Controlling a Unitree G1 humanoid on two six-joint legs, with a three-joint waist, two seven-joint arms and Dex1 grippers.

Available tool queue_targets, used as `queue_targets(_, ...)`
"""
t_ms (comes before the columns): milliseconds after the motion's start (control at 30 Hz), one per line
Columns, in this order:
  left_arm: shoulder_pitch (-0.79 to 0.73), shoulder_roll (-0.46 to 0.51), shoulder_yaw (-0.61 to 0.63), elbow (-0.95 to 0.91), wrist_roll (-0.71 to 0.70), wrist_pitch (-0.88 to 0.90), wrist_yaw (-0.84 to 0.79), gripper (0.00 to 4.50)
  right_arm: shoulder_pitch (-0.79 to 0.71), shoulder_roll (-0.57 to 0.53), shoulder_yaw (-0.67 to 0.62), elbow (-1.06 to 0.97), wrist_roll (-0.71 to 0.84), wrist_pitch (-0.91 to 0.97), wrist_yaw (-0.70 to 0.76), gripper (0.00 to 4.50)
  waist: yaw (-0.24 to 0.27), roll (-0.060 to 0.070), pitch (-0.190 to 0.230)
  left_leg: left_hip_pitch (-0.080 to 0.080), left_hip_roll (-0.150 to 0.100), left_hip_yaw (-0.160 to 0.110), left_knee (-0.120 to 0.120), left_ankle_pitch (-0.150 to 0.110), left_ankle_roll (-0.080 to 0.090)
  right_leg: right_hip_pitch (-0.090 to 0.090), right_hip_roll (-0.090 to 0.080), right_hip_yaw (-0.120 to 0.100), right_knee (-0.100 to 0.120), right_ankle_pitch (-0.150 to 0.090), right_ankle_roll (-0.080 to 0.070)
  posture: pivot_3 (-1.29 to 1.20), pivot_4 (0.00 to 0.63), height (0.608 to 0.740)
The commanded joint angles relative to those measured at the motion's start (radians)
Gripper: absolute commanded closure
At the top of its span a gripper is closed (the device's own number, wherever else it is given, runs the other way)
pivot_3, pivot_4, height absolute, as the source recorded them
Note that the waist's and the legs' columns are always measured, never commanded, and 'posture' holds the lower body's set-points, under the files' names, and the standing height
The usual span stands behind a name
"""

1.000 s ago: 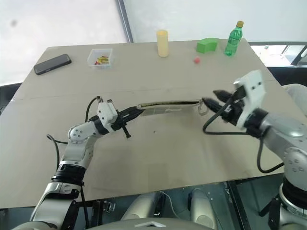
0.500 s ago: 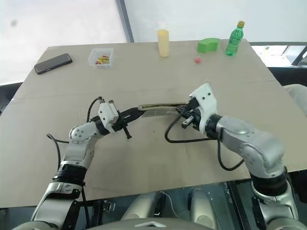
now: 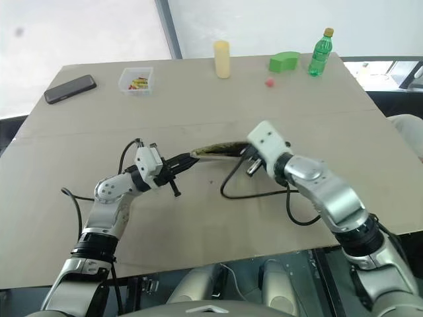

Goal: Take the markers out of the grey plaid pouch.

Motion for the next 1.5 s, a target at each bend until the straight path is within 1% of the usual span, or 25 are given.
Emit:
queue_targets(33,-0.022,-0.005,0.015,-0.034,-0.028,0.019,0.003,4.5,-0.054,-0.028,0.109,0.015,-0.185,-0.162,0.062,3.44,-0.002,0.0,0.0,0.0,0.0,0.0,0.0,0.0,-0.001,0.0,0.0,0.0,0.0,0.0,0.0,0.0,0.15,0.74)
queue_targets(67,-0.024,-0.006,0.015,-0.033,-0.03,0.025,0.002,4.5,-0.064,-0.03,0.127,0.034,-0.231,-0.189,0.063,2.91,-0.002,0.0,0.0,0.0,0.0,0.0,0.0,0.001,-0.002,0.0,0.0,0.0,0.0,0.0,0.0,0.0,0.15,0.74)
queue_targets(100,-0.026,-0.007,0.016,-0.034,-0.034,0.034,0.0,4.5,-0.076,-0.028,0.141,0.055,-0.269,-0.213,0.065,2.56,-0.002,0.0,0.0,0.0,0.0,0.0,0.0,0.001,-0.002,0.0,0.0,0.0,0.0,0.0,0.0,0.0,0.15,0.74)
queue_targets(367,-0.027,-0.007,0.005,-0.051,-0.038,0.062,-0.027,4.5,-0.129,0.005,0.194,0.191,-0.44,-0.339,0.177,2.56,0.002,0.0,0.0,0.0,0.0,0.0,0.001,0.001,-0.002,0.0,0.0,0.0,0.0,0.0,0.0,0.0,0.15,0.74)
queue_targets(567,-0.034,-0.017,-0.007,-0.056,-0.027,0.046,-0.045,4.5,-0.156,0.095,0.227,0.328,-0.528,-0.345,0.226,2.56,0.0,0.0,0.0,0.0,0.0,0.0,0.001,0.002,-0.003,0.0,0.0,0.0,0.0,0.0,0.0,0.0,0.15,0.74)
queue_targets(733,-0.028,-0.022,-0.009,-0.062,-0.017,0.033,-0.051,4.5,-0.183,0.144,0.234,0.438,-0.601,-0.338,0.247,2.56,0.001,0.0,0.0,0.0,0.0,0.0,0.001,0.002,-0.004,0.0,0.0,0.0,0.0,0.0,0.0,0.0,0.15,0.74)
queue_targets(800,-0.021,-0.023,-0.011,-0.067,-0.014,0.028,-0.05,4.5,-0.194,0.172,0.225,0.48,-0.617,-0.334,0.238,2.56,0.0,0.0,0.0,0.0,0.0,0.0,0.001,0.002,-0.004,0.0,0.0,0.0,0.0,0.0,0.0,0.0,0.15,0.74)
queue_targets(900,-0.013,-0.028,-0.014,-0.073,-0.013,0.029,-0.048,4.5,-0.211,0.217,0.201,0.539,-0.641,-0.378,0.184,2.56,-0.006,0.0,0.0,0.0,0.0,0.0,0.0,0.002,-0.004,0.0,0.0,0.0,0.001,0.0,0.0,0.0,0.15,0.74)
queue_targets(967,-0.009,-0.033,-0.016,-0.073,-0.016,0.035,-0.047,4.5,-0.212,0.257,0.173,0.569,-0.63,-0.463,0.134,2.56,-0.01,0.0,0.0,0.001,0.0,0.0,0.0,0.002,-0.004,0.0,0.0,0.0,0.001,0.0,0.0,0.0,0.15,0.74)
queue_targets(1033,-0.008,-0.038,-0.017,-0.073,-0.019,0.041,-0.047,4.5,-0.202,0.293,0.146,0.586,-0.607,-0.514,0.115,2.56,-0.016,0.0,0.0,0.001,0.0,0.0,0.0,0.002,-0.004,0.0,0.0,0.0,0.001,0.0,0.0,0.0,0.15,0.74)
queue_targets(1233,-0.005,-0.05,-0.02,-0.065,-0.013,0.037,-0.047,4.5,-0.186,0.348,0.119,0.728,-0.614,-0.645,0.055,2.56,-0.022,0.0,0.0,0.001,0.0,0.0,0.0,0.002,-0.004,0.0,0.0,0.001,0.001,0.0,0.0,0.0,0.15,0.74)
queue_targets(1300,-0.006,-0.051,-0.019,-0.059,-0.012,0.035,-0.047,4.5,-0.183,0.353,0.105,0.767,-0.616,-0.678,0.041,2.94,-0.023,0.0,0.0,0.001,0.0,0.0,0.0,0.002,-0.004,0.0,0.001,0.001,0.001,0.0,0.0,0.0,0.15,0.74)
queue_targets(1333,-0.006,-0.051,-0.017,-0.053,-0.011,0.032,-0.047,4.5,-0.18,0.352,0.099,0.774,-0.616,-0.686,0.038,3.23,-0.023,0.0,0.0,0.001,0.0,0.0,0.0,0.002,-0.004,0.0,0.001,0.001,0.001,0.0,0.0,0.0,0.15,0.74)
queue_targets(1400,-0.01,-0.047,-0.006,-0.034,-0.012,0.032,-0.045,4.5,-0.17,0.344,0.087,0.768,-0.619,-0.699,0.041,3.94,-0.023,-0.001,-0.001,0.002,0.0,0.0,0.0,0.002,-0.004,0.0,0.001,0.001,0.001,0.0,0.0,0.0,0.15,0.74)
queue_targets(1433,-0.013,-0.045,0.0,-0.022,-0.013,0.031,-0.045,4.5,-0.162,0.336,0.08,0.754,-0.618,-0.701,0.048,4.05,-0.023,-0.001,-0.001,0.002,0.0,0.0,0.0,0.002,-0.004,0.001,0.001,0.001,0.001,0.0,0.0,0.0,0.15,0.74)
queue_targets(1500,-0.022,-0.039,0.012,0.016,-0.009,0.024,-0.043,4.5,-0.133,0.31,0.059,0.689,-0.61,-0.686,0.066,4.05,-0.021,-0.001,-0.001,0.002,0.0,0.0,0.0,0.002,-0.004,0.001,0.001,0.001,0.001,0.0,0.0,0.0,0.15,0.74)
